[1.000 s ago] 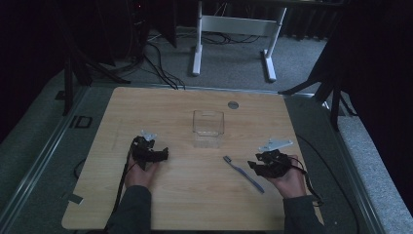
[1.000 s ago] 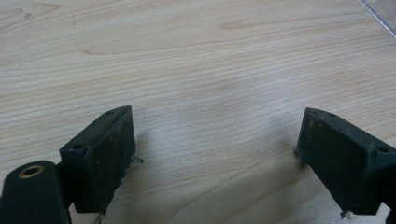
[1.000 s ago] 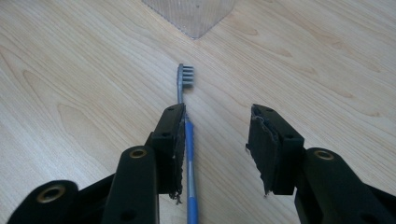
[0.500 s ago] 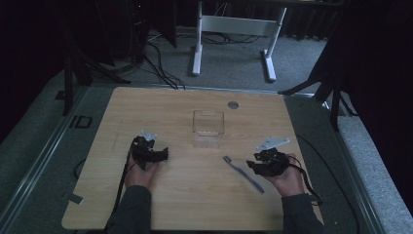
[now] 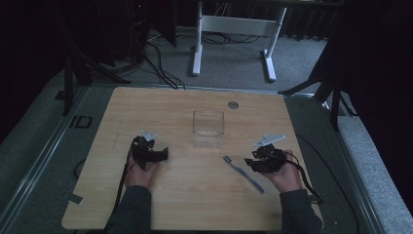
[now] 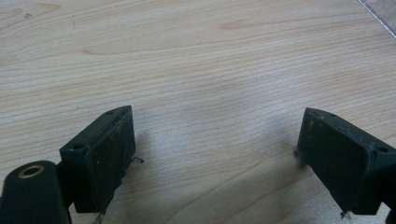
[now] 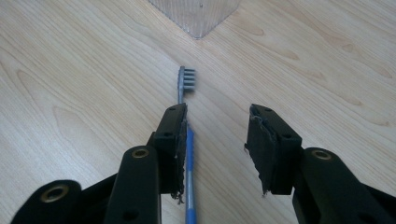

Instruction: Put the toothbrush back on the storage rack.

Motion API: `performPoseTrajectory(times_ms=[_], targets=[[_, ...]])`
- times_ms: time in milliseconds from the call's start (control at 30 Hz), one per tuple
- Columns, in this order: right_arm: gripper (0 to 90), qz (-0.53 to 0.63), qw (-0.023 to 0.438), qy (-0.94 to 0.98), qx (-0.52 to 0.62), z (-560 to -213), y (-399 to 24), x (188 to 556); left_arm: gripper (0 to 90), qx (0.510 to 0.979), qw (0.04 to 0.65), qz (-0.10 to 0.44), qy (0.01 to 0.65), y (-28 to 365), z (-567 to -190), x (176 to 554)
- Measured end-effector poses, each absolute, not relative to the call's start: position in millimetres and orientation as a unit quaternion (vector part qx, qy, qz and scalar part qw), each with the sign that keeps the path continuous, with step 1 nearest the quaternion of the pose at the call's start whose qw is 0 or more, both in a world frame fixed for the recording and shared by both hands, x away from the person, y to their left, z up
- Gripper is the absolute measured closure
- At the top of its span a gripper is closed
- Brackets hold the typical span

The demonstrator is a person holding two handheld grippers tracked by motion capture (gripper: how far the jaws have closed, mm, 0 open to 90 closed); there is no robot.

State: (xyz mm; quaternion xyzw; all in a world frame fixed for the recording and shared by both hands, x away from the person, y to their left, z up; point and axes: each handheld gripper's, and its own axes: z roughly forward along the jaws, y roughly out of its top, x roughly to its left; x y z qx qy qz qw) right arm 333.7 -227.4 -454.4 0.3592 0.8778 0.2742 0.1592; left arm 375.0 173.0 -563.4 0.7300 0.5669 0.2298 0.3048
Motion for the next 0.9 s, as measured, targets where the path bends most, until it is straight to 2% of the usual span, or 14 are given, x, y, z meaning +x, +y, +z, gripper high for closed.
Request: performPoseTrajectory(times_ms=[533, 900], targets=[[57.5, 0.259, 0.147, 0.885, 0.357, -453, -225, 342, 11.7, 0.73, 0.305, 0.23, 0.567, 173, -563, 375], [61.2, 0.262, 0.159, 0.885, 0.351, -446, -222, 345, 11.7, 0.73, 0.305, 0.23, 0.567, 173, -563, 375]])
